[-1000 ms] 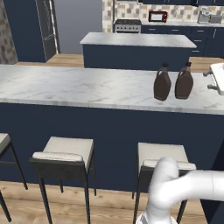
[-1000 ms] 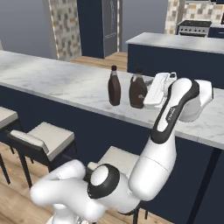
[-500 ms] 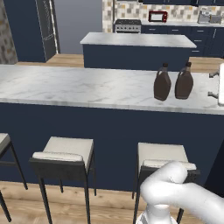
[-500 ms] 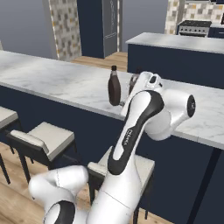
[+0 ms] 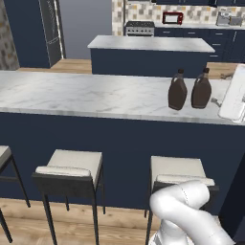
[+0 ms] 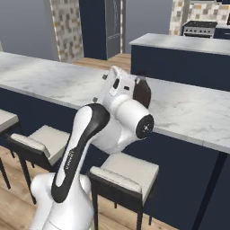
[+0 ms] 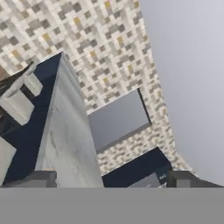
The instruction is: The dining table condiment station is running low on syrup bottle. Refill the condiment station by opening the cabinet and taking the syrup bottle from the cabinet and placing it on the dining table.
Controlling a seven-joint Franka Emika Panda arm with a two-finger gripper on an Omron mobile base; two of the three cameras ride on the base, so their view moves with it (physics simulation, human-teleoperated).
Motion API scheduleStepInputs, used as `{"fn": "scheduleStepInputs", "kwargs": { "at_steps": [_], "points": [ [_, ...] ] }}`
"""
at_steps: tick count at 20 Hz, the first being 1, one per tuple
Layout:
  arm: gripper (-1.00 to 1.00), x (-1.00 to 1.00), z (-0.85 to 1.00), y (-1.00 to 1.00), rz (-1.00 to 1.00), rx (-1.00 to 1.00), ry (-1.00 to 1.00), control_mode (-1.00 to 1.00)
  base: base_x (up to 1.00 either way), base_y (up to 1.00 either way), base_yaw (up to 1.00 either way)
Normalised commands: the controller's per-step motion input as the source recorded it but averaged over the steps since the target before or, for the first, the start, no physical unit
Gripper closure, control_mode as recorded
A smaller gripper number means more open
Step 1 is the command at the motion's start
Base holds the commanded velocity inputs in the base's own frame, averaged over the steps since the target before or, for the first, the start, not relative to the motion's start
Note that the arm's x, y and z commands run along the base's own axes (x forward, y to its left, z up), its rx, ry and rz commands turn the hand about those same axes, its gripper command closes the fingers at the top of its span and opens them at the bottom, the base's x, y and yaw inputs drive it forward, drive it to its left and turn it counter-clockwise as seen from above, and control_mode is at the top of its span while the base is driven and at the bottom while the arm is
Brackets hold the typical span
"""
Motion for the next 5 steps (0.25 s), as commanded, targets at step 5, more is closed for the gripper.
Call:
{"fn": "scheduleStepInputs", "kwargs": {
  "at_steps": [5],
  "points": [
    [-1.00, -0.27, 0.39, 0.09, 0.00, -0.03, -0.25, -1.00, 0.00, 0.00, 0.00]
  ]
}}
